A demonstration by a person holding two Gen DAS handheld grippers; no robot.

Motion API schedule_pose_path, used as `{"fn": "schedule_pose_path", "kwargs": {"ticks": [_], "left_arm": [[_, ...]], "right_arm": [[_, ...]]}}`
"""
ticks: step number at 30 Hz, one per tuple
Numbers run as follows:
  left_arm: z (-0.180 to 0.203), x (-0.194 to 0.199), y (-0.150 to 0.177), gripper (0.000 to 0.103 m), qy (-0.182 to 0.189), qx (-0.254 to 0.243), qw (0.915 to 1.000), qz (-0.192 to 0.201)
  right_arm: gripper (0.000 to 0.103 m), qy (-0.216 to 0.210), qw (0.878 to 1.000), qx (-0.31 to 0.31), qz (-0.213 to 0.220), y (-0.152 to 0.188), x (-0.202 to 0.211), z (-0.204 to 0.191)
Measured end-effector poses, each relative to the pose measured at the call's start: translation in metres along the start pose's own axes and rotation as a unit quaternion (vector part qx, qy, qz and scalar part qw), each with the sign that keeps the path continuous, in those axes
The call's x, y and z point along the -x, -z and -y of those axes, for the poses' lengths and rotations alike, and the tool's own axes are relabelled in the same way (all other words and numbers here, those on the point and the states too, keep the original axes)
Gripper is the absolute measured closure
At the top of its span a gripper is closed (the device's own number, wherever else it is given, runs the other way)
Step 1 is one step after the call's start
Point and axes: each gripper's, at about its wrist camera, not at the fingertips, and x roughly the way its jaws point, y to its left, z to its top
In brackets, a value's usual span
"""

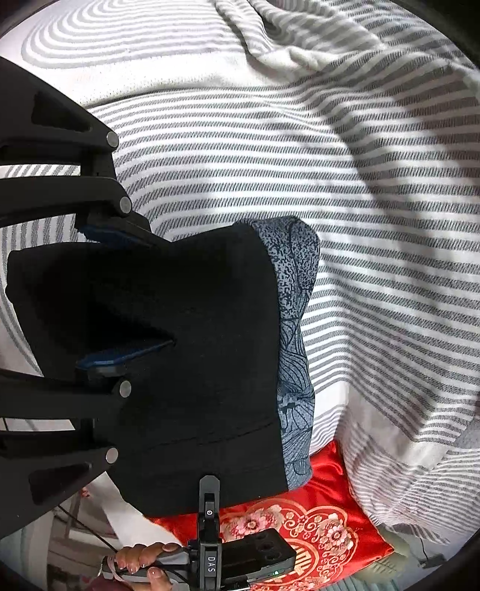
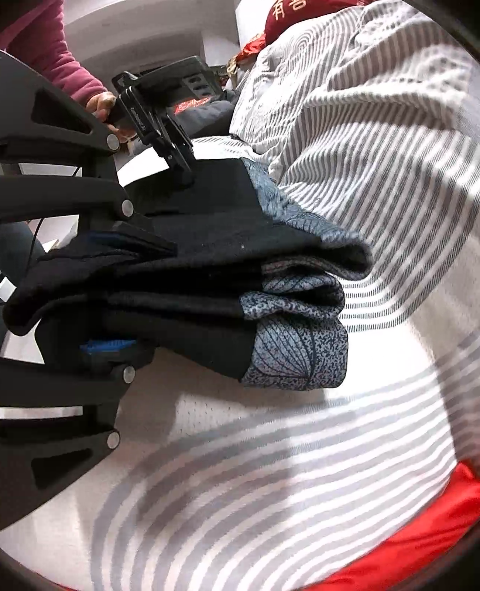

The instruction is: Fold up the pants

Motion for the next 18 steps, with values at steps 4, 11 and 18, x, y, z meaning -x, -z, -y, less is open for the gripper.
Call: {"fn": "schedule_pose_path", "kwargs": {"ticks": [4, 11, 18], "left_arm": [[0.0, 0.004, 0.003, 0.053, -0.042, 0.0, 0.9991, 0.008], [0.004, 0.028, 0.001, 0.053, -0.083, -0.011, 0.9962, 0.024], [0.025, 0.037, -0.019, 0.053, -0.132, -0.042, 0.9897, 0.034]], "right_arm": [[0.048, 0.016, 1.0, -0.005, -0.003, -0.001, -0.006, 0.002], [0.023, 0.074, 0.997, -0.034, 0.006, 0.0, 0.008, -0.004], [0.023, 0.199, 0.977, -0.014, 0.072, 0.004, 0.044, -0.039]]}}
